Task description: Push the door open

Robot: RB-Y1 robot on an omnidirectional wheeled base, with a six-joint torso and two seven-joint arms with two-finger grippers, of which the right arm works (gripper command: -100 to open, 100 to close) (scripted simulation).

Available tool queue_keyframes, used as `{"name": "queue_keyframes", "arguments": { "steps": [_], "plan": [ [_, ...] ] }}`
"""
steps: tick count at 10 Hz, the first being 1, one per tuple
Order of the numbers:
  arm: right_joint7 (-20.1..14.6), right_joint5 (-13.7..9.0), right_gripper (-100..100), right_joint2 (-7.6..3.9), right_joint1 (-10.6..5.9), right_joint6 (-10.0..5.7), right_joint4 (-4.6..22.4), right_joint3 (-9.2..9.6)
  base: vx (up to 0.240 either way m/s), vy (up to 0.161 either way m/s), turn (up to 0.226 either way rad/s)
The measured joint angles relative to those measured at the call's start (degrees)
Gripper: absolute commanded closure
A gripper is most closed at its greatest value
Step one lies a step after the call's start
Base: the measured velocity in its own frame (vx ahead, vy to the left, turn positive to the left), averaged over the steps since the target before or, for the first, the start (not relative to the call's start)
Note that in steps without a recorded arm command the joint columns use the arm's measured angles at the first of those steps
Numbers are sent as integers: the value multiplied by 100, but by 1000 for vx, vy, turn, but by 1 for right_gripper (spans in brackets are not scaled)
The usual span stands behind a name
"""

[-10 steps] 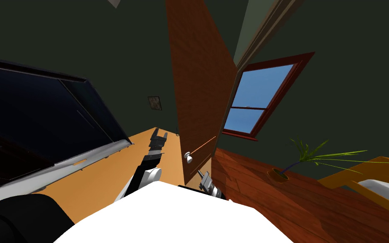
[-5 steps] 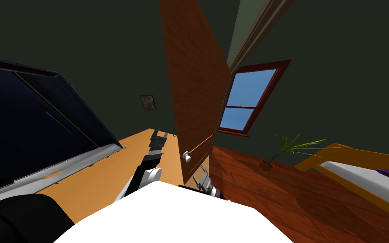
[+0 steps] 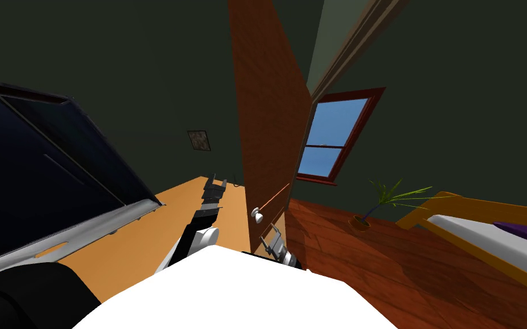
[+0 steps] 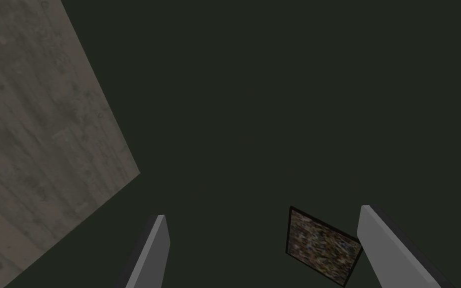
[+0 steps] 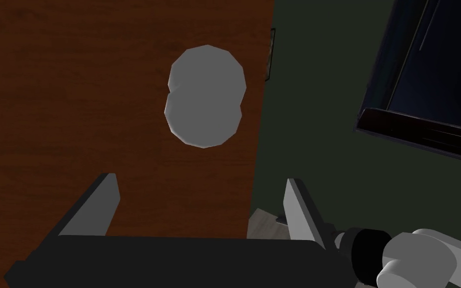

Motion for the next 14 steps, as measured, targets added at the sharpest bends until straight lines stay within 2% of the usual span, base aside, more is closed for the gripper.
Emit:
{"name": "queue_keyframes", "arguments": {
  "steps": [3, 4, 9, 10, 13, 14],
  "plan": [
    [-1, 20, -100, 118, -67, 74, 71, -63, 151, 145, 33],
    [0, 21, 100, 125, -71, 78, 73, -65, -10, -9, 0],
    [-1, 20, 100, 117, -66, 74, 71, -63, -19, -18, 1],
    [-1, 20, -100, 117, -66, 74, 71, -63, -19, 14, -280],
    [116, 47, -100, 182, 83, 142, -37, -109, -56, 79, -305],
    [171, 58, -100, 210, 151, 169, -79, -129, -22, 30, -32]
  ]
}}
